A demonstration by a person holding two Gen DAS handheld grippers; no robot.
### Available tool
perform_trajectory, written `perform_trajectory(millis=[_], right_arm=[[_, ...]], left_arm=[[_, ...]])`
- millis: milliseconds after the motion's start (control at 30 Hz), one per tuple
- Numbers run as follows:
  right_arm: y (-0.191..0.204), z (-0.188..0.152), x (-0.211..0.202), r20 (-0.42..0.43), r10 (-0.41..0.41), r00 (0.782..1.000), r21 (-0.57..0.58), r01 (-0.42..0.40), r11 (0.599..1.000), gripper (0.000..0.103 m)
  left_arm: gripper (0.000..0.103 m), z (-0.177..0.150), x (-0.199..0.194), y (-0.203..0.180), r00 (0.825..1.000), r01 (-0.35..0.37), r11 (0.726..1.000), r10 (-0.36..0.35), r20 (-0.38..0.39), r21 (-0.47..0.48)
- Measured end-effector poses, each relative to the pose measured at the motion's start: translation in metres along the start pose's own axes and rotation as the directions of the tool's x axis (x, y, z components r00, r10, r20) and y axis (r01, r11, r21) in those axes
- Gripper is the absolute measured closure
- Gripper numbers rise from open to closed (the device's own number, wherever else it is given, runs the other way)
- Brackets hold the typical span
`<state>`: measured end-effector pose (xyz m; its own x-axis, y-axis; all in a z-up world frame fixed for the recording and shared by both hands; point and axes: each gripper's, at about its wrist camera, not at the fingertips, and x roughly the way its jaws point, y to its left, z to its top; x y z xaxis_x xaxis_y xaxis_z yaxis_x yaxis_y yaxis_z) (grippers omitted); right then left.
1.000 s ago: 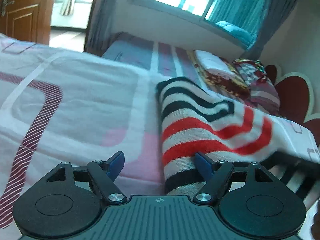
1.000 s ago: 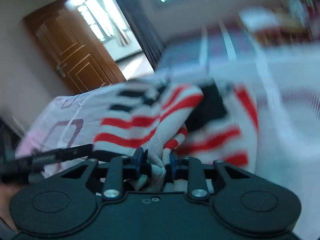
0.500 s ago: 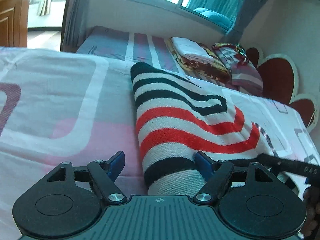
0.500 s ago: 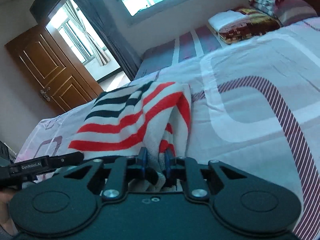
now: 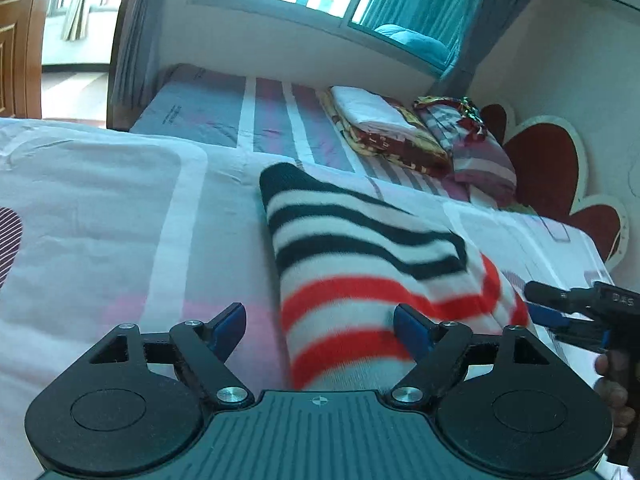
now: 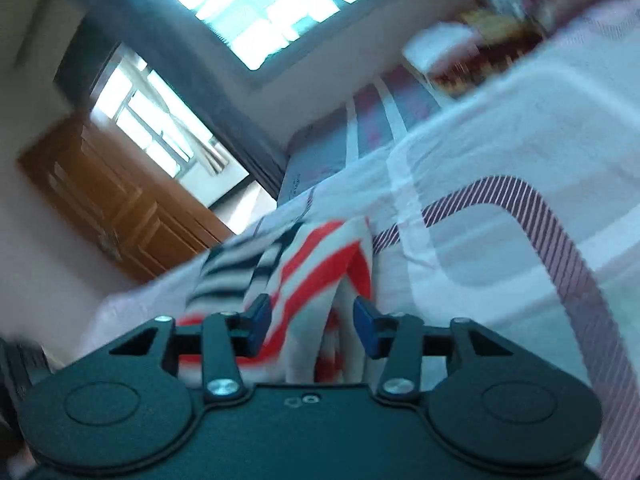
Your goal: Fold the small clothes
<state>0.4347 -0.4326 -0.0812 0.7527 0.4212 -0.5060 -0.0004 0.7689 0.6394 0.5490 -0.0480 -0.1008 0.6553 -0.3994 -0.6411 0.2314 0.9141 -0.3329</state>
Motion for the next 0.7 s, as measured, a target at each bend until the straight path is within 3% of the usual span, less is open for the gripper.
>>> perform_trajectory(millis=[100, 167, 200, 267, 333, 367, 433, 500, 600, 700], right_arm=[[-0.007, 0.014, 0.027, -0.048, 0.047, 0.998, 0.023, -0.046, 0.999, 0.066], [-0.002, 0.018, 0.038, -0.064, 0.029, 0.998, -0.034, -0.031, 0.999, 0.072], [0.004, 0.018, 0.042, -0.068, 0.001, 0.998, -0.087, -0.007, 0.996, 0.091], [0.024, 0.012, 0.040, -0.005, -0.070, 0.998, -0.298, 0.065, 0.952, 0.094], [0.046, 0.004, 0.036, 0.062, -0.099, 0.993, -0.500, 0.117, 0.858, 0.094], [0.047, 0.004, 0.038, 0.054, -0.106, 0.993, -0.528, 0.118, 0.841, 0.094], [0.033, 0.004, 0.053, -0.019, -0.144, 0.989, -0.489, 0.116, 0.865, 0.094], [0.025, 0.004, 0.054, -0.039, -0.146, 0.988, -0.435, 0.115, 0.893, 0.093], [0.037, 0.007, 0.033, 0.003, -0.172, 0.985, -0.392, 0.159, 0.906, 0.069], [0.051, -0.006, -0.006, -0.010, -0.130, 0.991, -0.377, 0.117, 0.919, 0.067]], left_arm=[[0.022, 0.006, 0.013, 0.001, 1.000, 0.007, 1.000, -0.007, -0.027, 0.005], [0.022, 0.005, 0.020, 0.000, 0.998, -0.002, 1.000, 0.003, -0.056, 0.016], [0.022, 0.003, 0.021, -0.001, 0.998, -0.007, 1.000, 0.009, -0.062, 0.023], [0.022, 0.000, 0.020, -0.008, 0.998, 0.005, 0.998, -0.001, -0.065, 0.056], [0.022, -0.002, 0.022, -0.013, 0.998, 0.002, 0.996, 0.003, -0.061, 0.084], [0.022, -0.005, 0.027, -0.013, 0.997, 0.003, 0.997, 0.003, -0.083, 0.071], [0.019, -0.009, 0.030, -0.015, 0.997, -0.013, 0.997, 0.019, -0.077, 0.082], [0.019, -0.008, 0.025, -0.020, 0.997, -0.026, 0.994, 0.033, -0.069, 0.105], [0.019, -0.008, 0.001, -0.019, 0.999, 0.002, 0.993, 0.003, -0.041, 0.118], [0.019, -0.020, -0.031, -0.012, 0.999, 0.038, 0.993, -0.037, -0.011, 0.111]])
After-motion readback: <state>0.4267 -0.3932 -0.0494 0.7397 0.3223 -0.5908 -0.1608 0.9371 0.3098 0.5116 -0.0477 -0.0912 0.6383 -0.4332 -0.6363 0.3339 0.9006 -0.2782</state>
